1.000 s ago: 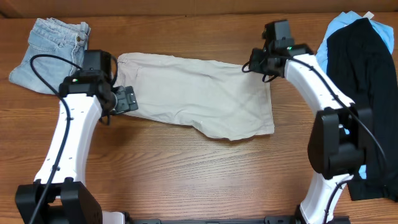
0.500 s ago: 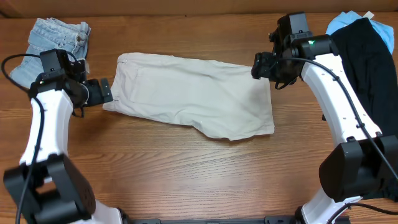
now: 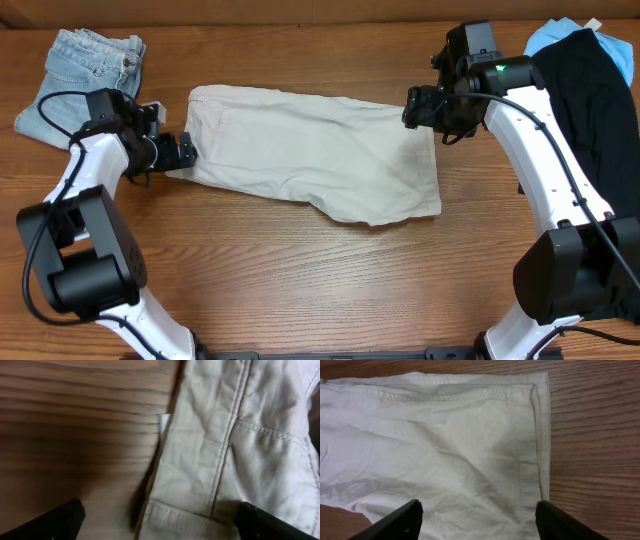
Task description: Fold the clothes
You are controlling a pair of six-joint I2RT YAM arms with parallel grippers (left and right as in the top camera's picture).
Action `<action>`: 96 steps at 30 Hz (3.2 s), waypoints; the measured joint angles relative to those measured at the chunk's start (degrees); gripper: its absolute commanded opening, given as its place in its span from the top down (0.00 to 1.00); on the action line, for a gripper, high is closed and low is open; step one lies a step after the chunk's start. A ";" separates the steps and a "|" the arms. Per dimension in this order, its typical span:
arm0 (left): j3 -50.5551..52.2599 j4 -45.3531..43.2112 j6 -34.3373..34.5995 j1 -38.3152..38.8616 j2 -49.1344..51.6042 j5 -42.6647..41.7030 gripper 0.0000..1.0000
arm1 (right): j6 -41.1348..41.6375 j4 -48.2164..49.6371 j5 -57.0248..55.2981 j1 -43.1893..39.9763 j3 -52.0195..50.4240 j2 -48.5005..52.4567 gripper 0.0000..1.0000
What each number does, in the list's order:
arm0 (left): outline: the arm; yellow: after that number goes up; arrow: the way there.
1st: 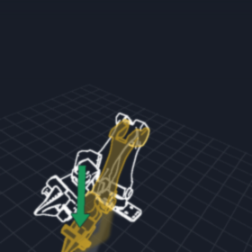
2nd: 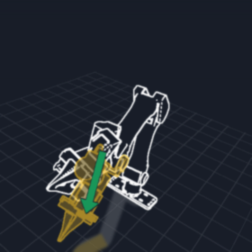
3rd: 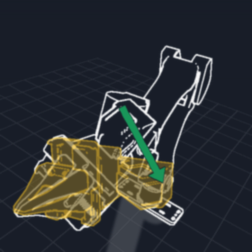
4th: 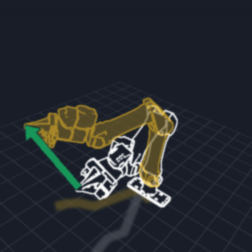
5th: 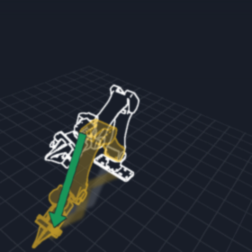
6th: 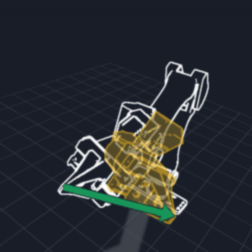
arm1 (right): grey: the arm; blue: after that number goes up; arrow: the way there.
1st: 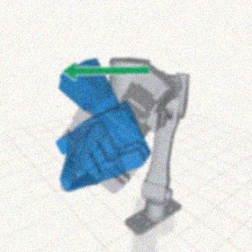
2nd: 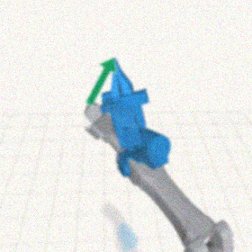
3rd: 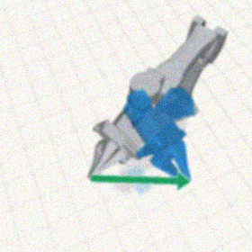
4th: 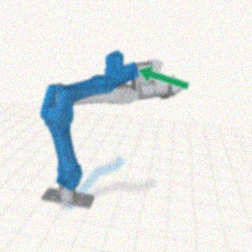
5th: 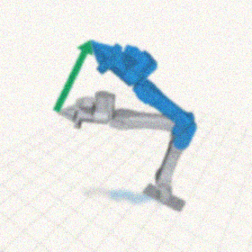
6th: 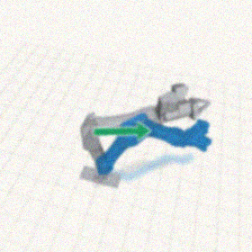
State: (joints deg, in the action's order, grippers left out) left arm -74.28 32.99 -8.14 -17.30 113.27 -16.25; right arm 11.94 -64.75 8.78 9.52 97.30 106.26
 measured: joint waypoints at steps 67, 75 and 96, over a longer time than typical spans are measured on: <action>-30.47 31.04 1.09 32.15 -9.01 12.57 0.96 | 0.04 8.81 10.88 -1.25 -6.34 2.12 0.96; -30.49 24.59 2.40 45.64 1.81 13.11 0.93 | 0.04 6.10 13.53 -6.56 1.46 1.55 0.96; -33.88 30.60 6.88 56.28 11.74 12.24 0.00 | -1.77 1.53 14.29 -13.99 4.61 -0.79 0.78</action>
State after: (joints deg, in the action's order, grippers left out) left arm -108.16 63.59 -1.26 38.98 125.01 -4.01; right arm 10.17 -63.22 23.07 -4.47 101.91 105.47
